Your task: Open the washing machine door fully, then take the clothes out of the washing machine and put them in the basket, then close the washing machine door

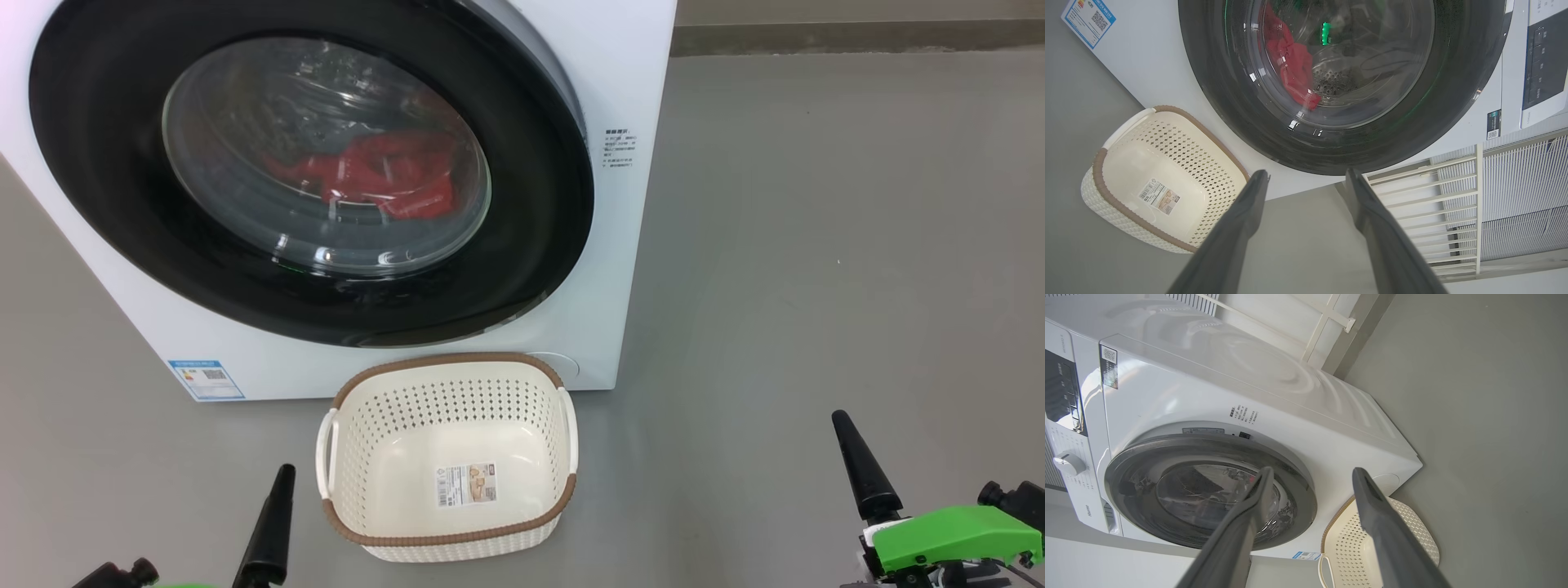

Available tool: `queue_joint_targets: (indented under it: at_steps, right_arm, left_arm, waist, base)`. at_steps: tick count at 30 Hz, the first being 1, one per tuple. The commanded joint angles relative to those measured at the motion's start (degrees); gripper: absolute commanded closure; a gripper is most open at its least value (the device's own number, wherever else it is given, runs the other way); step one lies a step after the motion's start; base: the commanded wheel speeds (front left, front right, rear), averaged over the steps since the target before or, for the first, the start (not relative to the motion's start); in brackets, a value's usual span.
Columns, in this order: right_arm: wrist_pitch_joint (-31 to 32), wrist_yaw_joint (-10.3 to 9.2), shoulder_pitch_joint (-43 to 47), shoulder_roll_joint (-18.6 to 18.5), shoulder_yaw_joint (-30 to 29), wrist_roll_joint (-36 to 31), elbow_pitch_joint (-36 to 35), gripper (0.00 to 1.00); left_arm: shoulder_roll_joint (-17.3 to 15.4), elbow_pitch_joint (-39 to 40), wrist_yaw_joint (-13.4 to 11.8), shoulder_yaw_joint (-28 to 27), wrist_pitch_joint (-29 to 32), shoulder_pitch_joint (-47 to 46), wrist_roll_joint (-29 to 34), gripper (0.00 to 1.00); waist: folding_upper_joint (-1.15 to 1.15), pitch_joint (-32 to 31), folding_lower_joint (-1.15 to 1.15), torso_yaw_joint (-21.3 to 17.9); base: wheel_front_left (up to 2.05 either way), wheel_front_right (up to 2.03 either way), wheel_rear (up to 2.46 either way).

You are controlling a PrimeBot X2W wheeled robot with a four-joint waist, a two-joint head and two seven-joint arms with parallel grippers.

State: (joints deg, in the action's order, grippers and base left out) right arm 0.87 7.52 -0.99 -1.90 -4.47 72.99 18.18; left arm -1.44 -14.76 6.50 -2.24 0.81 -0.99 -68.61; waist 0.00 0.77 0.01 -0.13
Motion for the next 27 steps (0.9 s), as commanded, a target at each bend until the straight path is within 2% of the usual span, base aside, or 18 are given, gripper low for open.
queue_joint_targets:
  at_steps: [1, 27]
  right_arm:
    - [-0.7, 0.00, -0.2, -0.8, 0.6, -1.4, -1.7, 0.00]
    - [-5.0, -0.01, 0.6, -0.7, 3.2, -16.6, -1.6, 0.00]
  left_arm:
    - [-0.8, 1.9, -0.3, -0.5, -0.6, -0.2, 1.2, 0.00]
    - [-1.1, 4.6, -1.5, 0.9, -5.0, 0.9, 20.5, 0.00]
  waist:
    - [0.00, 0.0, 0.00, 0.0]
    - [0.00, 0.5, 0.00, -0.5]
  base:
    - [0.00, 0.00, 0.00]
    - [0.00, 0.00, 0.00]
